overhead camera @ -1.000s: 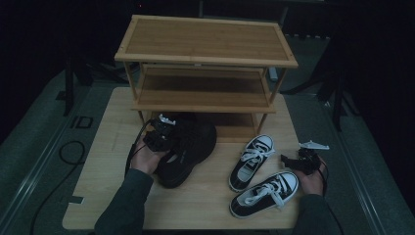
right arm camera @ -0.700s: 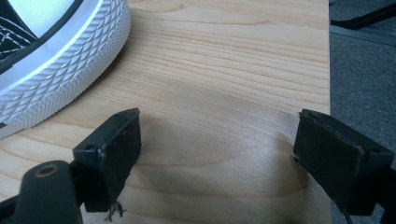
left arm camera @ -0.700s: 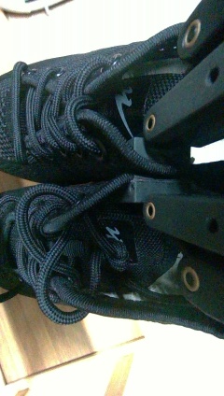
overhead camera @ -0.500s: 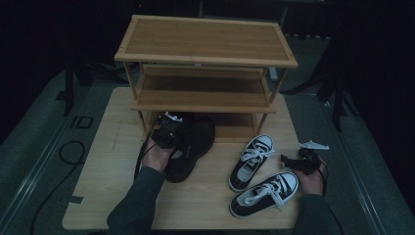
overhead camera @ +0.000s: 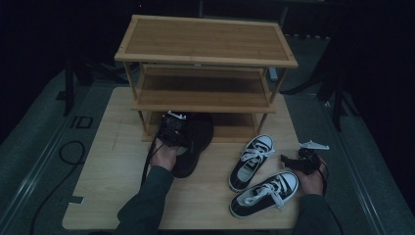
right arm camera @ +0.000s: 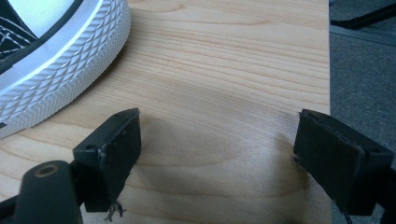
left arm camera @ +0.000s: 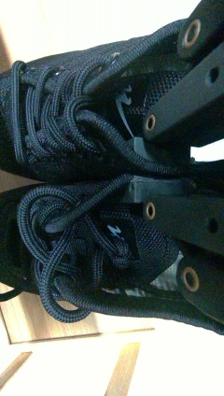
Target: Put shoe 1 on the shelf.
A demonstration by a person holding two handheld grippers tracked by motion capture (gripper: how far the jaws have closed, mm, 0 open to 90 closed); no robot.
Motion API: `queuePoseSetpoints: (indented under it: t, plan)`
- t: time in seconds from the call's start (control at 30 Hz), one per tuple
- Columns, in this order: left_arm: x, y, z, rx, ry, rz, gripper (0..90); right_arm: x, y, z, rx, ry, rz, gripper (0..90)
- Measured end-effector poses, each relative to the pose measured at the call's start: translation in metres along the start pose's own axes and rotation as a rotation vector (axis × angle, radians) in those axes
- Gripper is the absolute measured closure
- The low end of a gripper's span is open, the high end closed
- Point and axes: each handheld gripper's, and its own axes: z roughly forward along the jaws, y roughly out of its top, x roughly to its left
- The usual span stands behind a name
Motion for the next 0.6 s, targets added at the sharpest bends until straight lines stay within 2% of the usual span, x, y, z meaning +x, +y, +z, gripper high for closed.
queuePoseSetpoints:
  t: [0.07,0.17,0.4,0.47,0.53,0.6]
  plan:
    - [0.000,0.002,0.002,-0.003,-0.006,0.000,84.8,0.000,0.000,0.000,0.000,-0.001,0.000,14.9]
    - [0.000,0.004,0.004,-0.007,-0.012,-0.021,84.7,0.000,0.000,0.000,0.000,0.000,0.000,14.9]
    - [-0.006,0.011,0.008,-0.008,0.016,-0.042,84.6,0.000,0.000,0.000,0.000,0.000,0.000,14.9]
    - [-0.008,0.012,0.010,-0.010,0.030,-0.056,84.6,0.000,0.000,0.000,0.000,0.000,0.000,14.9]
    - [-0.011,0.014,0.013,-0.017,0.061,-0.084,84.6,0.000,0.000,0.000,0.000,0.000,0.000,14.9]
    - [-0.011,0.014,0.013,-0.018,0.065,-0.092,84.5,0.000,0.000,0.000,0.000,0.000,0.000,14.9]
